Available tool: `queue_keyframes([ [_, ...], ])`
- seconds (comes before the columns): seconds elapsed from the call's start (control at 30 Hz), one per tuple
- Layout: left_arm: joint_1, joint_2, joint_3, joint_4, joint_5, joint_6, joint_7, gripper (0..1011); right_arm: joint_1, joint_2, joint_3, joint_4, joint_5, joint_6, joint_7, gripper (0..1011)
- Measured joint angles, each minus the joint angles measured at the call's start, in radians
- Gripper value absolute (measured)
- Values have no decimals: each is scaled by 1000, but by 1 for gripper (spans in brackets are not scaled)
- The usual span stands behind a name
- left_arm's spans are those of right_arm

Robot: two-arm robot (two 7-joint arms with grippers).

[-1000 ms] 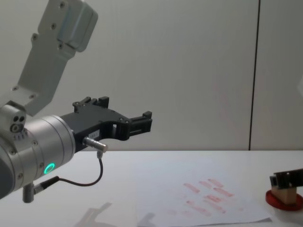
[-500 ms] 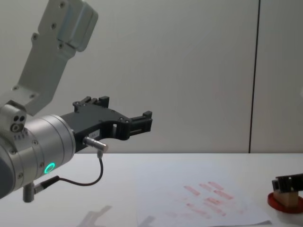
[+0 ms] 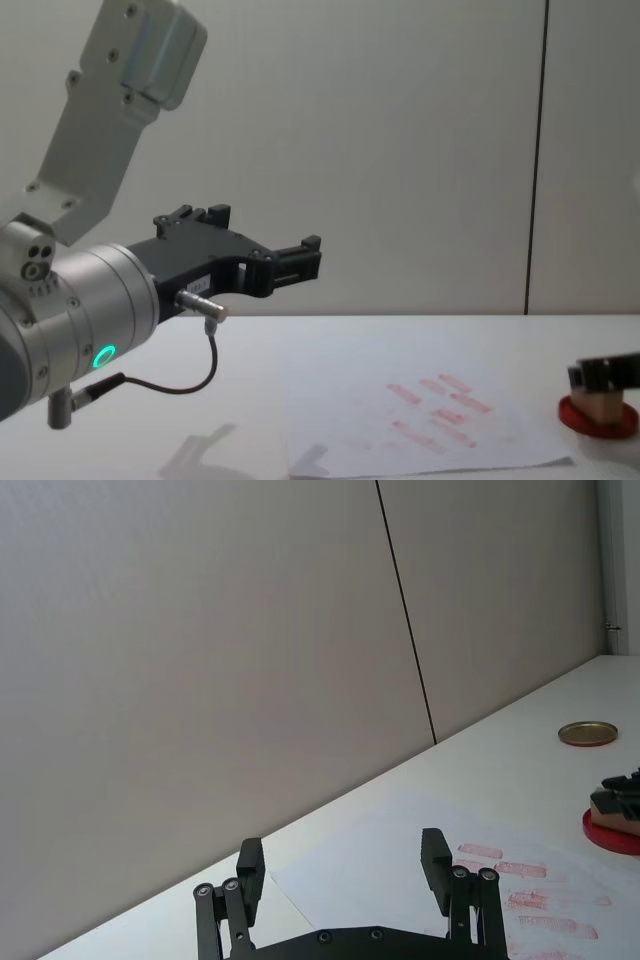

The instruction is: Use the one hand to pick up the stamp and affix it onto the A4 paper.

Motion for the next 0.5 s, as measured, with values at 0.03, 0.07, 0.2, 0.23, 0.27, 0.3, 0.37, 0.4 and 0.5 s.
queue_keyframes([
  [0.03,0,0,0,0,0,0,0,993,-1,0,-1,-8,-2,-1,1,212],
  [0.07,0,0,0,0,0,0,0,993,-1,-1,-2,-20,-6,-5,4,213],
  [0.2,0,0,0,0,0,0,0,993,-2,-1,-5,-64,-20,-13,12,212],
  [0.23,0,0,0,0,0,0,0,993,-2,-1,-6,-72,-22,-14,13,212],
  [0.27,0,0,0,0,0,0,0,993,-2,-2,-9,-89,-29,-17,18,212],
  [0.3,0,0,0,0,0,0,0,993,-2,-3,-10,-99,-32,-18,21,212],
  [0.37,0,0,0,0,0,0,0,993,-1,-5,-13,-112,-39,-20,27,212],
  [0.4,0,0,0,0,0,0,0,993,1,-7,-17,-125,-46,-21,34,212],
  [0.5,0,0,0,0,0,0,0,993,7,-13,-25,-143,-61,-24,46,211],
])
